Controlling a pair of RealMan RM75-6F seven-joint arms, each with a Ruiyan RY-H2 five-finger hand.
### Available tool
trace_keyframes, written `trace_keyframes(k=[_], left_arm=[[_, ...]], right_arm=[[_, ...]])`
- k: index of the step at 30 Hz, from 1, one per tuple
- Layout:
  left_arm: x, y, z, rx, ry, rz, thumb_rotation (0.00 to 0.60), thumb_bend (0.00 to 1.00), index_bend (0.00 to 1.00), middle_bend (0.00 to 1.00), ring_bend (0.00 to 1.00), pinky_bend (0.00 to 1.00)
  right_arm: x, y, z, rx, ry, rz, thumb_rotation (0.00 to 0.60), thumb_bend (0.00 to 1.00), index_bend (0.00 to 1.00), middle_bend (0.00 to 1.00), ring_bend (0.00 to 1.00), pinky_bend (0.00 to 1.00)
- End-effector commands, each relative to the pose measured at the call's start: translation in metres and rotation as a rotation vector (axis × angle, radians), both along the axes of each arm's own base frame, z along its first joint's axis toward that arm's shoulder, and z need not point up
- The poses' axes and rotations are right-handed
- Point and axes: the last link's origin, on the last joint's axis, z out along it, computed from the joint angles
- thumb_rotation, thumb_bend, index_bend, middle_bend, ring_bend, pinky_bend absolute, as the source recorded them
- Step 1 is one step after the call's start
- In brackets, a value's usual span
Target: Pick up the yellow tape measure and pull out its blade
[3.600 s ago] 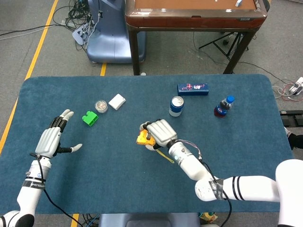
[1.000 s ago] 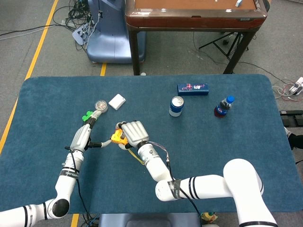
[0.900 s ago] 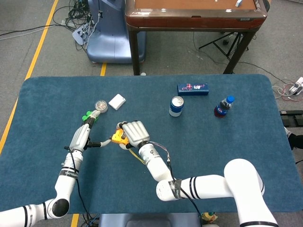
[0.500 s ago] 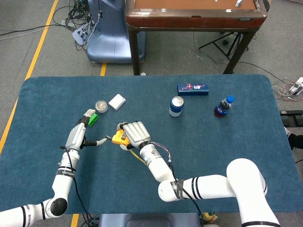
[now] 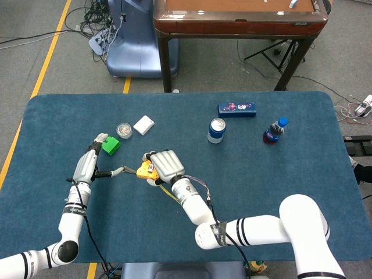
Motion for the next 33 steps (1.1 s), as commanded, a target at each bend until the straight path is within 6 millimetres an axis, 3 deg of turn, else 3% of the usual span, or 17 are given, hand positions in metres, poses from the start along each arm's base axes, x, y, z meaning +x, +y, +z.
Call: trace_keyframes(k=[1,4,33], left_arm=[[-0.001,-0.0014,0.0007,-0.018,-0.011,0.002,0.6,0.15,0.09,0.0,0.0,0.0],[-0.0004,-0.0023,0.002,-0.038,-0.017,-0.004,0.6,0.16,0.18,0.0,0.0,0.0],[-0.0029,0.0018,0.0043,-0.089,-0.018,-0.011,0.6,0.33,0.49,0.0,0.0,0.0]], right_arm=[[-0.0003,-0.0011,0.0004,-0.004,0.0,-0.002,0.6,0.74,0.66,0.66,0.58,0.29],[-0.0006,-0.0021,0.0,-0.007,0.002,-0.003,0.6,0.74,0.66,0.66,0.58,0.29],[-0.004,-0.0093,-0.0013,-0.018,-0.016,-0.018,0.6,0.74,0.67,0.66,0.58,0.29]])
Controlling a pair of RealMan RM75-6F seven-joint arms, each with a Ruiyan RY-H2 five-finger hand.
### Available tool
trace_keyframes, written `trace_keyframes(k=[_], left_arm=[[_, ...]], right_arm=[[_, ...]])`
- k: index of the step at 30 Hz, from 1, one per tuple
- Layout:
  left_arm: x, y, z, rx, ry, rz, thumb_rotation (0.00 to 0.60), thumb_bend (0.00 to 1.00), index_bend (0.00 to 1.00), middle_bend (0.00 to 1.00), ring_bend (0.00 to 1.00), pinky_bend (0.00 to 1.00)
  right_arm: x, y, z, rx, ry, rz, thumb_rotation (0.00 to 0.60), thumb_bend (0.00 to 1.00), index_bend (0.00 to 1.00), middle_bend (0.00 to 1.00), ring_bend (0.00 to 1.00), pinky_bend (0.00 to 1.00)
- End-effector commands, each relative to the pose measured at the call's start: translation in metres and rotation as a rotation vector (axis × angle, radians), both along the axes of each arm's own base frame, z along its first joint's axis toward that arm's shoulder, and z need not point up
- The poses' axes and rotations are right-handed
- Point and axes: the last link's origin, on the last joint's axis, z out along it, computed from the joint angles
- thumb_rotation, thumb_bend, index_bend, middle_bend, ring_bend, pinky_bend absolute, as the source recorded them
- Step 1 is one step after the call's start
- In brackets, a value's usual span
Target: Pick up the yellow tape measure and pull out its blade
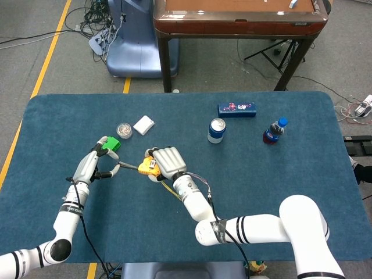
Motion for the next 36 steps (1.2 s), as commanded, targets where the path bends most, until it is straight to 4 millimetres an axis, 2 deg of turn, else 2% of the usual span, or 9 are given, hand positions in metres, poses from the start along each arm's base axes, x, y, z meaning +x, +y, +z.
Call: trace_keyframes(k=[1,11,19,36], left_arm=[[0.0,0.0,0.0,-0.003,0.001,0.0,0.6,0.34,0.49,0.0,0.0,0.0],[-0.001,0.001,-0.002,-0.024,-0.004,0.001,0.6,0.38,0.52,0.0,0.0,0.0],[0.0,0.0,-0.004,-0.029,-0.02,0.0,0.6,0.46,0.53,0.0,0.0,0.0],[-0.011,-0.001,0.001,0.019,-0.015,0.024,0.6,0.5,0.53,0.0,0.0,0.0]], right_arm=[[0.0,0.0,0.0,0.001,-0.003,-0.001,0.6,0.74,0.67,0.66,0.58,0.29],[-0.001,-0.002,-0.001,-0.001,-0.005,-0.003,0.6,0.74,0.67,0.66,0.58,0.29],[-0.001,-0.002,0.0,-0.002,-0.01,0.0,0.6,0.74,0.67,0.66,0.58,0.29],[-0.006,-0.003,0.004,-0.014,0.003,0.011,0.6,0.74,0.67,0.66,0.58,0.29]])
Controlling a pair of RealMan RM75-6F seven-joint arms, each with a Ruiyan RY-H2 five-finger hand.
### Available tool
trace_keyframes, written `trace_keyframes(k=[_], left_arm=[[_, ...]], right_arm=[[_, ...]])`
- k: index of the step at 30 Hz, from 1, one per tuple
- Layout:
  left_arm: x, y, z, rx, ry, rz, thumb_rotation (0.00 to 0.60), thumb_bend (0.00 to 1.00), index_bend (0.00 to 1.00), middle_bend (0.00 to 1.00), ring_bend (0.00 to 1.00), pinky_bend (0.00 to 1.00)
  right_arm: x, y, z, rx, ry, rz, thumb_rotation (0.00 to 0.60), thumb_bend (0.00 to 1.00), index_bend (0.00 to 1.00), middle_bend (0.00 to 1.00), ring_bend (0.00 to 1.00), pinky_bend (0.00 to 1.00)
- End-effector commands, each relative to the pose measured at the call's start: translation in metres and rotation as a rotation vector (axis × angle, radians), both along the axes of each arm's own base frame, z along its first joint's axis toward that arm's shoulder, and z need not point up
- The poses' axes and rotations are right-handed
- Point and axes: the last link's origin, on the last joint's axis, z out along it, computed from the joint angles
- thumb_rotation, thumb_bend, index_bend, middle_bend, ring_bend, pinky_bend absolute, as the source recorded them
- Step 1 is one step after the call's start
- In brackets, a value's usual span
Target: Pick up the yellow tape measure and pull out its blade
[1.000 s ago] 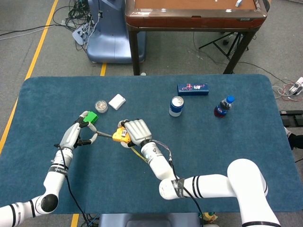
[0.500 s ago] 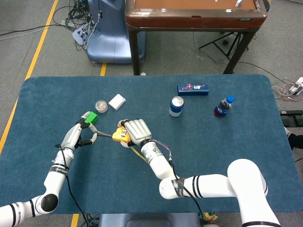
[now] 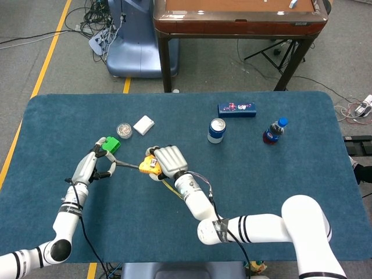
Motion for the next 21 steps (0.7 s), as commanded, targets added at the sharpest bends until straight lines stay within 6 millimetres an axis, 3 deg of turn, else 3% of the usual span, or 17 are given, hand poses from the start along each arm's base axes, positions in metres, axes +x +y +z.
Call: trace_keyframes(k=[1,9,21], left_arm=[[-0.003,0.0,0.003,0.011,-0.002,0.005,0.6,0.5,0.53,0.0,0.0,0.0],[-0.016,-0.006,0.013,0.056,0.006,0.013,0.6,0.5,0.52,0.0,0.0,0.0],[-0.033,-0.021,0.029,0.114,0.005,0.011,0.6,0.5,0.52,0.0,0.0,0.0]], right_arm=[[-0.001,0.0,0.001,-0.002,0.005,0.004,0.6,0.74,0.67,0.66,0.58,0.29],[-0.012,0.002,0.01,-0.018,0.033,0.019,0.6,0.74,0.67,0.66,0.59,0.29],[-0.052,0.011,0.036,-0.002,0.056,0.001,0.6,0.74,0.68,0.66,0.59,0.29]])
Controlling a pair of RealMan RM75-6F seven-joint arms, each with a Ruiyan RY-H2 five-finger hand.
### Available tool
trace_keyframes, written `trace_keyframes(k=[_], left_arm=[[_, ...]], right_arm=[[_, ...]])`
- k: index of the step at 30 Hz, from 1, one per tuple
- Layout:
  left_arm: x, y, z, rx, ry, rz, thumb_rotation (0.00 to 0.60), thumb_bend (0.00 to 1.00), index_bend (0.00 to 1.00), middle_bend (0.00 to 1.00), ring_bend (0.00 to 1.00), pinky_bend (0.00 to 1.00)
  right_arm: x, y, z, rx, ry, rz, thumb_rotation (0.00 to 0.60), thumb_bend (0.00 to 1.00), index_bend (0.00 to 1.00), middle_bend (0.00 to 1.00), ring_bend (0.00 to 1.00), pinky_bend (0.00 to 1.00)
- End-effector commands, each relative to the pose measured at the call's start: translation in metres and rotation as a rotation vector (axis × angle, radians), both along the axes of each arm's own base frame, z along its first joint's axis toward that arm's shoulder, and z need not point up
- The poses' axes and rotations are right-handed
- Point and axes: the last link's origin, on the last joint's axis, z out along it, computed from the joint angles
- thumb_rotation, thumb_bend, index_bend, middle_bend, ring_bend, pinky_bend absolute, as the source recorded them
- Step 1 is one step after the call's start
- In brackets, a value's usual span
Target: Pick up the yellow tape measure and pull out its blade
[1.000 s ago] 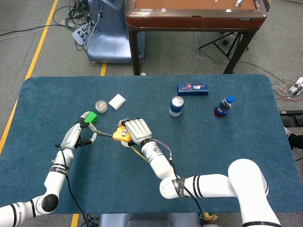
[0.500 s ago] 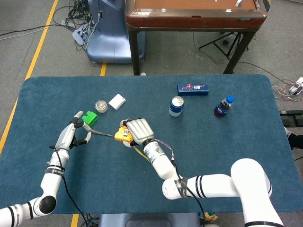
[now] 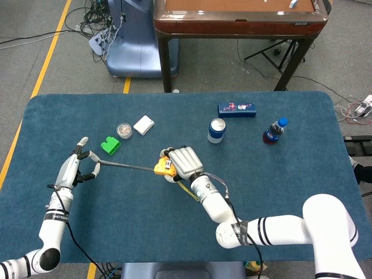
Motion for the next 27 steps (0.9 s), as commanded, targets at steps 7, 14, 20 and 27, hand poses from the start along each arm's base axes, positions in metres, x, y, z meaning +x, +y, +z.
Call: trace_keyframes(k=[7,14,20,27], left_arm=[[-0.009,-0.01,0.01,0.037,0.003,-0.007,0.6,0.5,0.51,0.0,0.0,0.0],[-0.016,-0.016,0.018,0.057,0.002,0.001,0.6,0.5,0.51,0.0,0.0,0.0],[-0.023,-0.02,0.024,0.067,0.005,0.008,0.6,0.5,0.51,0.0,0.0,0.0],[-0.024,-0.023,0.026,0.074,0.0,0.009,0.6,0.5,0.51,0.0,0.0,0.0]], right_arm=[[-0.034,0.008,0.025,0.001,0.016,-0.024,0.6,0.74,0.68,0.66,0.59,0.29],[-0.065,0.017,0.044,-0.004,0.025,-0.063,0.6,0.74,0.68,0.67,0.6,0.29],[-0.094,0.03,0.06,-0.009,0.039,-0.099,0.6,0.74,0.68,0.67,0.6,0.29],[-0.11,0.038,0.071,-0.02,0.038,-0.113,0.6,0.74,0.68,0.67,0.6,0.29]])
